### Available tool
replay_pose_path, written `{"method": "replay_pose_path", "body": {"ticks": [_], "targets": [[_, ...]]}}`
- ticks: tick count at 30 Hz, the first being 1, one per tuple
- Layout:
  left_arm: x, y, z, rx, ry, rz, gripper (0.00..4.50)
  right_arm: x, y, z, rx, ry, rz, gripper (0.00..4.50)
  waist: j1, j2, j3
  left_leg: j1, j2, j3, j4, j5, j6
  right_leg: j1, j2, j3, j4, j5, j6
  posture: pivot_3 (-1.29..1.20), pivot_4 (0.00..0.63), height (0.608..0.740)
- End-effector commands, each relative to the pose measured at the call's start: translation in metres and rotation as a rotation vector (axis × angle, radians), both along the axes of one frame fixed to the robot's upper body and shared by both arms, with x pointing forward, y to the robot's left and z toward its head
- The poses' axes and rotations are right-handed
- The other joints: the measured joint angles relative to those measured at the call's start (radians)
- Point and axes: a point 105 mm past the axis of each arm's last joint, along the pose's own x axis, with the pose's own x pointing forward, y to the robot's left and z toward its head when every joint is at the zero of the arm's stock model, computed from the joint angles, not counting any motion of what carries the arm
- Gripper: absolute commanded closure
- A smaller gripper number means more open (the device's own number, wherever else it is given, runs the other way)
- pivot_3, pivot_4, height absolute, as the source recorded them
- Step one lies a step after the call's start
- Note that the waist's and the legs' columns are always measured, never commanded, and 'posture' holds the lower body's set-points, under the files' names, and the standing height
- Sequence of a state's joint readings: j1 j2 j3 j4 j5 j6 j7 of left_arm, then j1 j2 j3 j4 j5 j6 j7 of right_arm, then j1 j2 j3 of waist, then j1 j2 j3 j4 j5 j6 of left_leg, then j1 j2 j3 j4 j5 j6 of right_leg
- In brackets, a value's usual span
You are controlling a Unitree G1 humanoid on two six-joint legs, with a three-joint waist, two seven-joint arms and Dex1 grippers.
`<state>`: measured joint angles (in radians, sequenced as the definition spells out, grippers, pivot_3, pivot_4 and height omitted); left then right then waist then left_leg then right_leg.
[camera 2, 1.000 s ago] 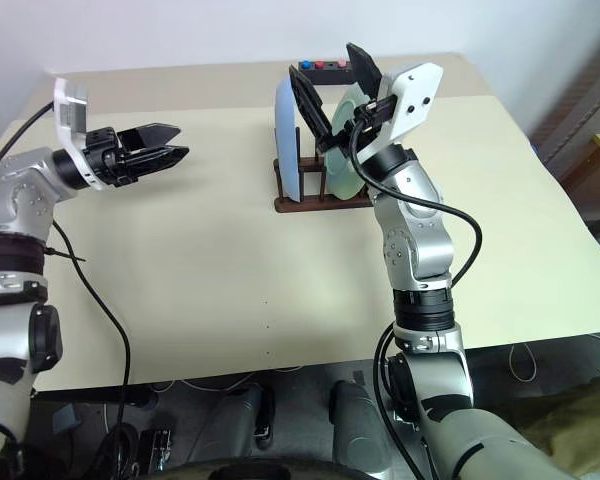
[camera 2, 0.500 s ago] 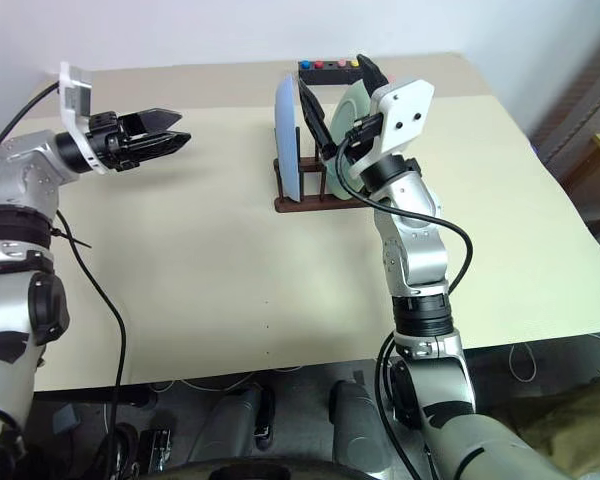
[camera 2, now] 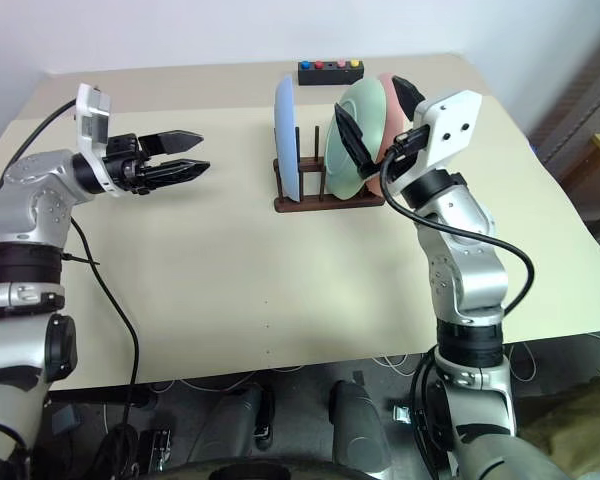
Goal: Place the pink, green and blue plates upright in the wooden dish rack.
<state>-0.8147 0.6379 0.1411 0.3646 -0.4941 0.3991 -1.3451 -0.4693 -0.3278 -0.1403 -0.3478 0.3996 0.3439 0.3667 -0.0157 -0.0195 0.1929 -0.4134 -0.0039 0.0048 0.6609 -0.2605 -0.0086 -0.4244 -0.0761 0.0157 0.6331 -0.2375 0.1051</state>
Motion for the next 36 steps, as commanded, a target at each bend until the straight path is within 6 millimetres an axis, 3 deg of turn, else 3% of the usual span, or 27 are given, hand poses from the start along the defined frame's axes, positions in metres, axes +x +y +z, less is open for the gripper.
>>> {"method": "replay_pose_path", "body": {"ticks": [1,5,7,10,15,16,26,36], "targets": [[-0.009,-0.003,0.012,-0.036,-0.041,-0.01,1.2,-0.018,-0.004,0.007,0.013,-0.013,0.025,0.04,0.002,0.0,0.0,0.0,0.0,0.0,0.0,0.0,0.0,0.0,0.0,0.0,0.0,0.0,0.0,0.0,0.15,0.74],[-0.013,-0.007,0.007,-0.032,-0.029,-0.026,1.2,-0.028,-0.004,-0.003,-0.012,0.042,0.052,0.04,0.002,0.0,0.0,0.0,0.0,0.0,0.001,0.0,0.0,0.0,0.0,0.0,0.0,0.0,0.0,0.0,0.15,0.74],[-0.016,-0.009,0.0,-0.021,-0.024,-0.039,1.2,-0.032,-0.011,-0.018,-0.009,0.111,0.047,0.56,0.002,0.0,0.0,0.0,0.0,0.0,0.001,0.0,0.0,0.0,0.0,0.0,0.0,0.0,0.0,0.0,0.15,0.74],[-0.019,-0.01,-0.005,-0.012,-0.023,-0.042,1.2,-0.033,-0.021,-0.039,-0.035,0.187,0.009,1.8,0.003,0.0,0.0,0.0,0.0,0.0,0.001,0.0,0.0,0.001,0.0,0.0,0.0,0.0,0.0,0.0,0.15,0.74],[-0.022,-0.009,-0.009,-0.009,-0.018,-0.037,1.2,-0.033,-0.023,-0.061,-0.059,0.245,-0.005,4.26,0.002,0.0,0.0,0.0,0.0,0.0,0.002,0.0,0.0,0.001,0.001,0.0,0.0,0.0,0.0,0.0,0.15,0.74],[-0.023,-0.009,-0.009,-0.011,-0.015,-0.037,1.2,-0.03,-0.024,-0.066,-0.068,0.256,-0.016,4.4,0.001,0.0,0.0,0.0,0.0,0.0,0.001,0.0,0.0,0.001,0.001,0.0,0.0,0.0,0.0,0.0,0.15,0.74],[-0.028,-0.006,-0.009,0.002,-0.004,-0.026,1.2,-0.012,-0.031,-0.09,-0.144,0.287,-0.078,4.4,0.002,0.0,0.0,0.0,0.0,0.0,0.002,0.0,0.0,0.001,0.001,0.0,0.0,0.0,0.0,0.0,0.15,0.74],[-0.032,-0.004,-0.014,0.012,0.008,-0.019,1.2,0.003,-0.026,-0.081,-0.149,0.25,-0.063,4.4,0.002,0.0,0.0,0.0,0.0,0.0,0.002,0.0,0.0,0.001,0.001,0.0,0.0,0.0,0.0,0.0,0.15,0.74]]}}
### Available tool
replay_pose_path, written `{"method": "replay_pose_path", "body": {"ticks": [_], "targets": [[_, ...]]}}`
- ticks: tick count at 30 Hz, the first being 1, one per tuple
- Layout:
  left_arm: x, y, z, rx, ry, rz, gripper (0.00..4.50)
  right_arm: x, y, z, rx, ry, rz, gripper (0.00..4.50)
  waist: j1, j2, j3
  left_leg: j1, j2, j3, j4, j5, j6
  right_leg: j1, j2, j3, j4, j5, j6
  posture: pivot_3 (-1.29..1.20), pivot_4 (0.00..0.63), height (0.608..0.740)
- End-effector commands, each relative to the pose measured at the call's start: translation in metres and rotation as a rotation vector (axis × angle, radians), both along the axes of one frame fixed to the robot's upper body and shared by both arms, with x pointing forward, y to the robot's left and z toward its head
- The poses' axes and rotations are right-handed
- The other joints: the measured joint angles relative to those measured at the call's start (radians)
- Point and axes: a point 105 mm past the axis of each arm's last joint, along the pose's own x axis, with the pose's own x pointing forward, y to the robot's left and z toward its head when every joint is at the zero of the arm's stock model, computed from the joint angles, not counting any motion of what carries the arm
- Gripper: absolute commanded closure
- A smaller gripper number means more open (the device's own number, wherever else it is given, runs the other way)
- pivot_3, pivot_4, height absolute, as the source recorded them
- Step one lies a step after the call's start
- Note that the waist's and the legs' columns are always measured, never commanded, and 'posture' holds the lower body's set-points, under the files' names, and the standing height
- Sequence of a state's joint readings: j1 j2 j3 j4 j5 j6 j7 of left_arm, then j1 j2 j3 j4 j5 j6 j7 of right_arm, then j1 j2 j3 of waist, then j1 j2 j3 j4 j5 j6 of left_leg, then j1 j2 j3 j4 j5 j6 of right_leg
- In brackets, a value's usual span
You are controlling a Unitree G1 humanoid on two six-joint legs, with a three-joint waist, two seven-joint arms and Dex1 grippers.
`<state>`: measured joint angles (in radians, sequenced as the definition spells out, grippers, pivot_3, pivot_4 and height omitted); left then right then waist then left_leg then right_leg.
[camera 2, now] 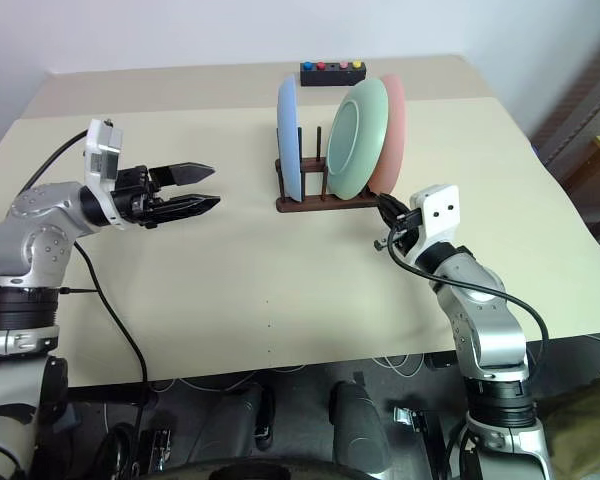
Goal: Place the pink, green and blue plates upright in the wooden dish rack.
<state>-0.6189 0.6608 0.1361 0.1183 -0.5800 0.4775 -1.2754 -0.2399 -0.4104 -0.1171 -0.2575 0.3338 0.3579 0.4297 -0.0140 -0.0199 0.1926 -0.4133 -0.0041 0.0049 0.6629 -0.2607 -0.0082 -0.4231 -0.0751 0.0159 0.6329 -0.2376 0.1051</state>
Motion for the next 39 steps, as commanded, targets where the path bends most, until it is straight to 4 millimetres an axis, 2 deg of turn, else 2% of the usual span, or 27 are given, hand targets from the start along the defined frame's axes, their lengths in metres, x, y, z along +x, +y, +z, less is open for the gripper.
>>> {"method": "replay_pose_path", "body": {"ticks": [1,13,26,35,39], "targets": [[-0.004,0.002,0.01,-0.006,-0.047,0.002,1.2,0.003,0.006,0.016,0.0,-0.066,0.025,4.4,0.0,0.0,0.0,0.0,0.0,0.0,0.0,0.0,0.0,0.0,0.0,0.0,0.0,0.0,0.0,0.0,0.15,0.74],[0.002,0.005,0.016,-0.017,-0.125,0.082,1.2,0.014,0.012,0.023,-0.014,-0.09,0.052,4.4,0.0,0.0,0.0,0.0,0.0,0.0,0.0,0.0,0.0,0.0,0.0,0.0,0.0,0.0,0.0,0.0,0.15,0.74],[0.002,0.006,0.016,-0.022,-0.122,0.087,1.2,0.019,0.023,0.029,-0.034,-0.12,0.083,4.4,0.0,0.0,0.0,0.0,0.0,0.0,0.0,0.0,0.0,0.0,0.0,0.0,0.0,0.0,0.0,0.0,0.15,0.74],[0.003,0.006,0.015,-0.021,-0.119,0.087,1.2,0.022,0.038,0.047,-0.07,-0.178,0.127,4.4,0.0,0.0,0.0,0.0,0.0,0.0,0.0,0.0,0.0,0.0,0.0,0.0,0.0,0.0,0.0,0.0,0.15,0.74],[0.003,0.007,0.016,-0.024,-0.118,0.089,1.2,0.022,0.038,0.049,-0.088,-0.185,0.125,4.4,0.0,0.0,0.0,0.0,0.0,0.0,0.0,0.0,0.0,0.0,0.0,0.0,0.0,0.0,0.0,0.0,0.15,0.74]]}}
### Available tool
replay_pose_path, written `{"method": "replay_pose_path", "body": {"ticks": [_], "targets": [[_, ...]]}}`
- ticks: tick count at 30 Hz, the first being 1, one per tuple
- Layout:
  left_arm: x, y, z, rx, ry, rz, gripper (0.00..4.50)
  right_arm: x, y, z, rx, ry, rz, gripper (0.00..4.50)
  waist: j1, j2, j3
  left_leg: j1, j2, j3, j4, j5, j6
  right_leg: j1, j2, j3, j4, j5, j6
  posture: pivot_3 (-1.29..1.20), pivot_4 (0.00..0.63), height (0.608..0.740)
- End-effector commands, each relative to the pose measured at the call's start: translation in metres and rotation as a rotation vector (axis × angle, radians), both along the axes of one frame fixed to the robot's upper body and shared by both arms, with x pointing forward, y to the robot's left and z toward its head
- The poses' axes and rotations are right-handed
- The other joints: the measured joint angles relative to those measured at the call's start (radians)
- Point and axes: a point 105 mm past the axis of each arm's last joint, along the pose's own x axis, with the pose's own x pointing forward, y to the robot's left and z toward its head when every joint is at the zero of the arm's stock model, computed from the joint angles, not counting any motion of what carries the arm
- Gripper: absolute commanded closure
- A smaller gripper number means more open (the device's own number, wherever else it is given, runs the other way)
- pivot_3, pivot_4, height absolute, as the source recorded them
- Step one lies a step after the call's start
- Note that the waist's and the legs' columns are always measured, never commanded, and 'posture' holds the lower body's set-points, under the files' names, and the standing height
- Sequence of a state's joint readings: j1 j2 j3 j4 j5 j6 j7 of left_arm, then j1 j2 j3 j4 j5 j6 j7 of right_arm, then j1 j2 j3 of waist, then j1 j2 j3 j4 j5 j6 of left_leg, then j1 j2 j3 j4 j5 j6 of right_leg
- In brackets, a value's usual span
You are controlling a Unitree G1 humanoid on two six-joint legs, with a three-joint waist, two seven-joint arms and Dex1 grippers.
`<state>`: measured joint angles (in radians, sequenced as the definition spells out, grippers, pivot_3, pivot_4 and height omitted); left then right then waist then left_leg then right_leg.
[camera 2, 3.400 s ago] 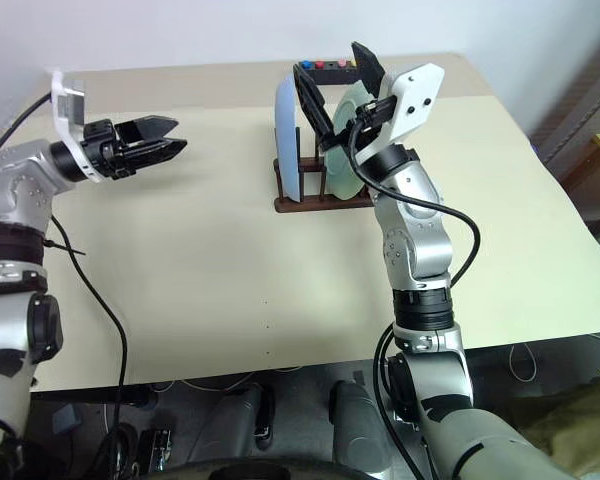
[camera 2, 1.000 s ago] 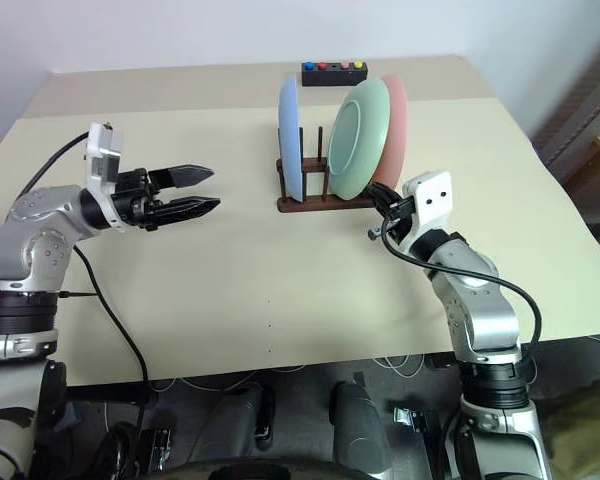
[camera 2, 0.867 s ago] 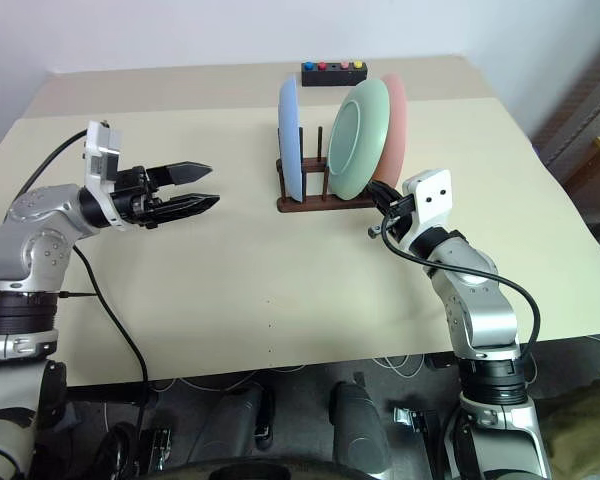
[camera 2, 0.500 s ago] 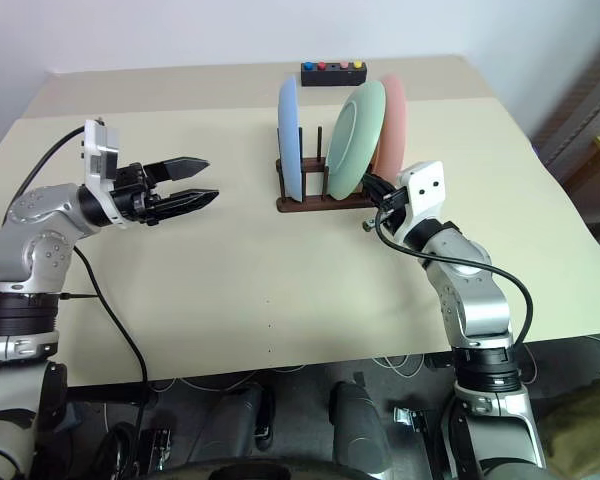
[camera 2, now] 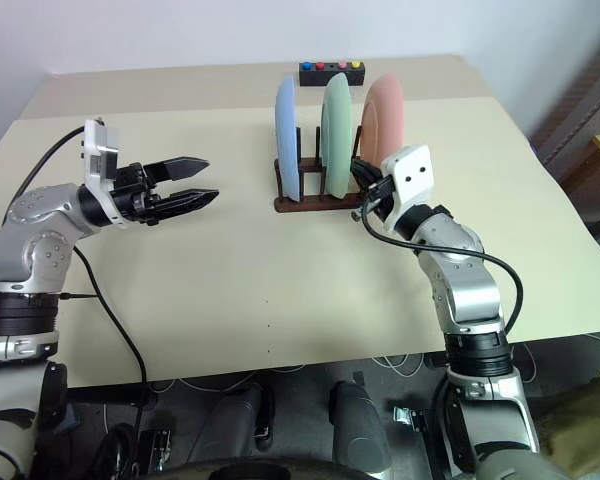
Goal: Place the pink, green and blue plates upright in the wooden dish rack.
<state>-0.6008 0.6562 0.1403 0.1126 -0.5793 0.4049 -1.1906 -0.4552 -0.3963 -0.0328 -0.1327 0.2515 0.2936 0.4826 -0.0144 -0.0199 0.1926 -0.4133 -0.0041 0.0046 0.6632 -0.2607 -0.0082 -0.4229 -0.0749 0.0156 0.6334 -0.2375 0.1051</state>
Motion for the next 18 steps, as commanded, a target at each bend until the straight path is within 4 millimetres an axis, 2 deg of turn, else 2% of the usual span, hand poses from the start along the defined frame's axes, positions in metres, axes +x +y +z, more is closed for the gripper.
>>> {"method": "replay_pose_path", "body": {"ticks": [1,11,15,18], "targets": [[-0.003,0.003,0.013,-0.008,-0.055,0.003,1.2,-0.004,0.004,0.015,-0.004,-0.062,0.018,4.4,0.0,0.0,0.0,0.0,0.0,0.0,0.0,0.0,0.0,0.0,0.0,0.0,0.0,0.0,0.0,0.0,0.15,0.74],[-0.002,0.002,0.013,-0.012,-0.051,0.002,1.2,-0.007,-0.009,0.031,0.019,-0.09,-0.012,4.4,0.0,0.0,0.0,0.0,0.0,0.0,0.0,0.0,0.0,0.0,0.0,0.0,0.0,0.0,0.0,0.0,0.15,0.74],[-0.003,0.001,0.012,-0.012,-0.05,-0.002,1.2,-0.009,-0.022,0.046,0.089,-0.115,-0.035,4.4,0.001,0.0,0.0,0.0,0.0,0.0,0.0,0.0,0.0,0.0,0.0,0.0,0.0,0.0,0.0,0.0,0.15,0.74],[-0.002,0.001,0.011,-0.012,-0.049,-0.003,1.2,-0.014,-0.025,0.059,0.178,-0.125,-0.002,3.57,0.001,0.0,0.0,0.0,0.0,0.0,0.0,0.0,0.0,0.0,0.0,0.0,0.0,0.0,0.0,0.0,0.15,0.74]]}}
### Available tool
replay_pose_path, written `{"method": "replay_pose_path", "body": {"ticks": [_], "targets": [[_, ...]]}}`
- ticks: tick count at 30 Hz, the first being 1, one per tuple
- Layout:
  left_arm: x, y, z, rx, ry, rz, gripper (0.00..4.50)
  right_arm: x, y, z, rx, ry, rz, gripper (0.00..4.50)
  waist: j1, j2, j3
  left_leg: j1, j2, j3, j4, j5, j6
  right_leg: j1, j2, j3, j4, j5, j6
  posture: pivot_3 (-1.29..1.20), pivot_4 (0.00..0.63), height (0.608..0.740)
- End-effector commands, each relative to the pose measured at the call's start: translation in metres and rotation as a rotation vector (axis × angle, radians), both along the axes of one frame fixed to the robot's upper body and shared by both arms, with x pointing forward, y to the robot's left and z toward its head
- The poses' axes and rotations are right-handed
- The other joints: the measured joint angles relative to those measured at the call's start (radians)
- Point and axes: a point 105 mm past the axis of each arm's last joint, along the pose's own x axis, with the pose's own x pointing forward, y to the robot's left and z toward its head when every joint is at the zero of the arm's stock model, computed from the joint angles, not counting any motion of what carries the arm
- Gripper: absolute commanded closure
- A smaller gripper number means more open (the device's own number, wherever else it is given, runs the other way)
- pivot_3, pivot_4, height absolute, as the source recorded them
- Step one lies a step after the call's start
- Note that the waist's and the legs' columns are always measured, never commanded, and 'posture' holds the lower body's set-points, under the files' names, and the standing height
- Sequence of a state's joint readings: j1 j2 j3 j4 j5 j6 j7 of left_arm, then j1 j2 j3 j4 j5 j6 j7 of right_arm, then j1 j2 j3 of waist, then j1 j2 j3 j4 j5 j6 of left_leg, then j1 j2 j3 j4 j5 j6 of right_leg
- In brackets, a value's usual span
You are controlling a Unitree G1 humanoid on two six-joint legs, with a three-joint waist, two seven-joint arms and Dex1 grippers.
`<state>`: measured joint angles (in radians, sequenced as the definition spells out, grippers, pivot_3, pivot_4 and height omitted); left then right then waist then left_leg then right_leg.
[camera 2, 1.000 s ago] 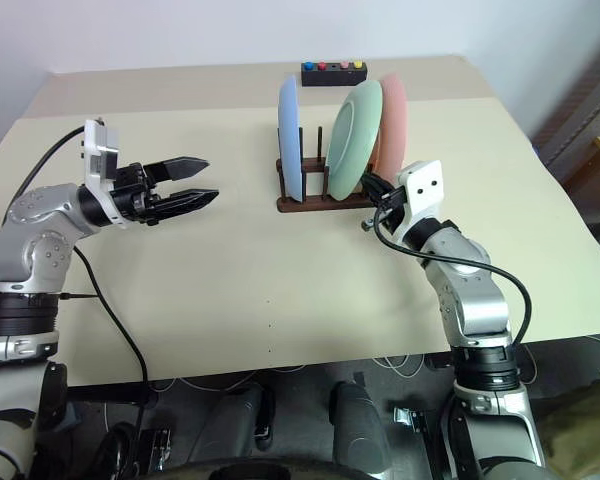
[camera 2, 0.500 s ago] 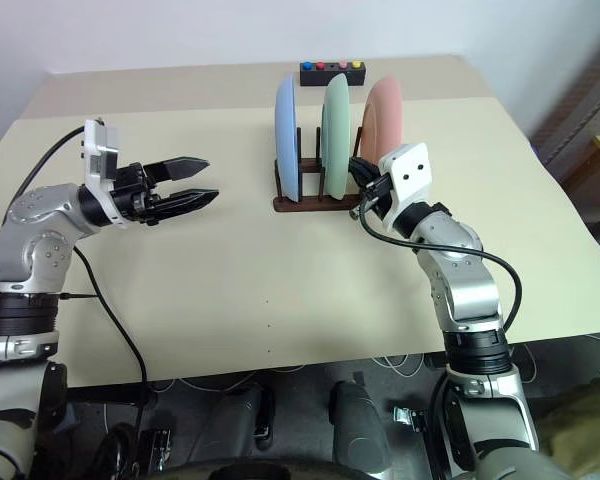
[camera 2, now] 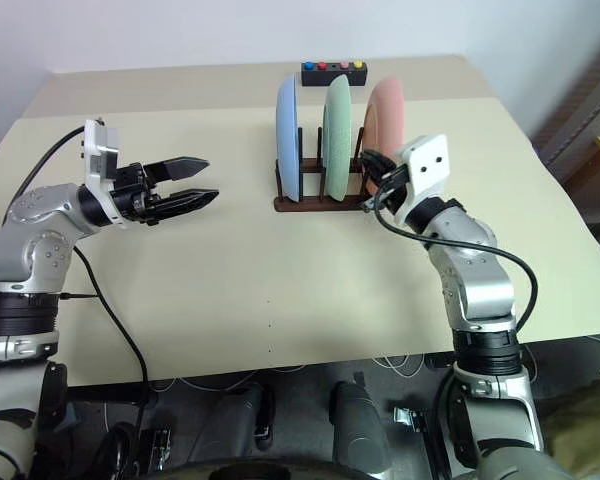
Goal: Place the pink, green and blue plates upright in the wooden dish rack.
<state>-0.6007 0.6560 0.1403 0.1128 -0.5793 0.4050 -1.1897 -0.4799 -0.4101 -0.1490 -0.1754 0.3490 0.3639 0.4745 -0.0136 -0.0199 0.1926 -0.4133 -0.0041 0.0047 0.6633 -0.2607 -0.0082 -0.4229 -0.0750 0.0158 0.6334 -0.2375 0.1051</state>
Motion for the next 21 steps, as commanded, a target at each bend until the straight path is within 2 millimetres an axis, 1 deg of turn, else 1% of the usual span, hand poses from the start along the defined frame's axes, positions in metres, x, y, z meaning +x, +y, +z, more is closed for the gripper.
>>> {"method": "replay_pose_path", "body": {"ticks": [1,2,5,7,8,10,12,13,16,19,21], "targets": [[-0.003,0.001,0.011,-0.012,-0.049,-0.003,1.2,-0.012,-0.001,0.034,0.065,-0.103,0.034,3.1,0.0,0.0,0.0,0.0,0.0,0.0,0.0,0.0,0.0,0.0,0.0,0.0,0.0,0.0,0.0,0.0,0.15,0.74],[-0.003,0.001,0.011,-0.013,-0.049,-0.004,1.2,-0.015,-0.002,0.04,0.097,-0.116,0.048,2.6,0.0,0.0,0.0,0.0,0.0,0.0,0.0,0.0,0.0,0.0,0.0,0.0,0.0,0.0,0.0,0.0,0.15,0.74],[-0.002,0.001,0.012,-0.012,-0.049,-0.002,1.2,-0.031,-0.005,0.071,0.241,-0.187,0.132,1.15,0.0,0.0,0.0,0.0,0.0,0.0,0.0,0.0,0.0,0.0,0.0,0.0,0.0,0.0,0.0,0.0,0.15,0.74],[-0.002,0.002,0.011,-0.013,-0.048,0.0,1.2,-0.04,-0.006,0.08,0.275,-0.202,0.176,0.19,0.0,0.0,0.0,0.0,0.0,0.0,0.0,0.0,0.0,0.0,0.0,0.0,0.0,0.0,0.0,0.0,0.15,0.74],[-0.002,0.002,0.011,-0.012,-0.048,0.001,1.2,-0.045,-0.006,0.083,0.286,-0.209,0.201,0.03,0.0,0.0,0.0,0.0,0.0,0.0,0.0,0.0,0.0,0.0,0.0,0.0,0.0,0.0,0.0,0.0,0.15,0.74],[-0.001,0.003,0.011,-0.011,-0.049,0.006,1.2,-0.053,-0.007,0.085,0.271,-0.216,0.228,0.03,0.001,0.0,0.0,0.0,0.0,0.0,0.0,0.0,0.0,0.0,0.0,0.0,0.0,0.0,0.0,0.0,0.15,0.74],[0.001,0.006,0.012,-0.009,-0.051,0.014,1.2,-0.058,-0.011,0.08,0.251,-0.197,0.247,0.03,0.002,0.0,0.0,0.0,0.0,0.0,0.0,0.0,0.0,0.0,0.0,0.0,0.0,0.0,0.0,0.0,0.15,0.74],[0.001,0.007,0.012,-0.008,-0.052,0.019,1.2,-0.062,-0.009,0.073,0.229,-0.155,0.283,0.03,0.004,0.0,0.0,0.0,0.0,0.0,0.0,0.0,0.0,0.001,0.0,0.0,0.0,0.0,0.0,0.0,0.15,0.74],[0.002,0.01,0.012,-0.004,-0.057,0.028,1.2,-0.088,0.01,0.05,0.146,-0.026,0.473,0.03,0.003,0.0,0.0,0.0,0.0,-0.001,0.0,0.0,0.0,0.001,-0.001,-0.001,-0.001,0.0,0.0,0.0,0.15,0.74],[0.002,0.016,0.012,0.008,-0.065,0.044,1.2,-0.104,0.017,0.029,0.076,0.086,0.564,0.03,-0.001,0.0,0.0,0.0,0.0,0.0,0.0,0.0,0.001,0.001,-0.001,0.0,0.0,0.0,0.0,0.0,0.15,0.74],[0.002,0.02,0.012,0.017,-0.068,0.054,1.2,-0.109,0.018,0.019,0.03,0.136,0.593,0.03,-0.002,0.0,0.0,0.001,0.001,0.0,0.0,0.0,0.001,0.001,0.0,0.0,0.0,0.0,0.0,0.0,0.15,0.74]]}}
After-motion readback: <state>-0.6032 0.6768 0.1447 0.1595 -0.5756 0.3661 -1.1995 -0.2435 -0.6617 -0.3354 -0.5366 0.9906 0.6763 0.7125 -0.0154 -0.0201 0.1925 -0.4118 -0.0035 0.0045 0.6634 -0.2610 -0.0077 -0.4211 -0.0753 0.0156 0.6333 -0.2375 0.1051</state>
